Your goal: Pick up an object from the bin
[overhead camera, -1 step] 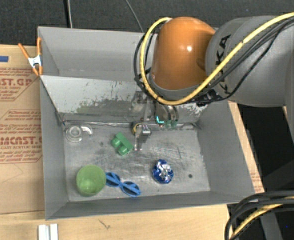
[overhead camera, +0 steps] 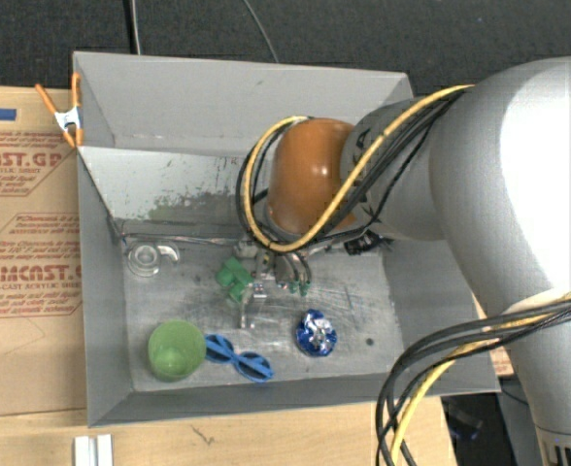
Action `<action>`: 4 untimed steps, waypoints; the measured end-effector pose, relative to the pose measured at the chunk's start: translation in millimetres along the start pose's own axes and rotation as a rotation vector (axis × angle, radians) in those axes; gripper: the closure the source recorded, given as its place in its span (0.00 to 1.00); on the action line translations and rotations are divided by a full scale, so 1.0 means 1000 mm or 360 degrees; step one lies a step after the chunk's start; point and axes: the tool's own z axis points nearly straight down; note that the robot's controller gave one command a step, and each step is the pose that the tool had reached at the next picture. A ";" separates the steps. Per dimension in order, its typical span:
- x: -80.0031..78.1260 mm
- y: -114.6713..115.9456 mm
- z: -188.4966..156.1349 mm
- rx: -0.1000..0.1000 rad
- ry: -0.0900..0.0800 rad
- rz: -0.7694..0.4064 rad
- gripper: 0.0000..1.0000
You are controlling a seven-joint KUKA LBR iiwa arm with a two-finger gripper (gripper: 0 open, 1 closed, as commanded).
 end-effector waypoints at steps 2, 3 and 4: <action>0.016 -0.002 -0.035 0.0007 0.0015 0.0257 0.00; 0.019 0.002 -0.002 0.0003 0.0001 0.0345 0.00; 0.017 0.003 -0.005 0.0005 0.0009 0.0344 0.00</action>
Offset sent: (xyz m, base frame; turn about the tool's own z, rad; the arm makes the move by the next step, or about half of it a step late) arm -0.0076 -0.0015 0.0278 0.1729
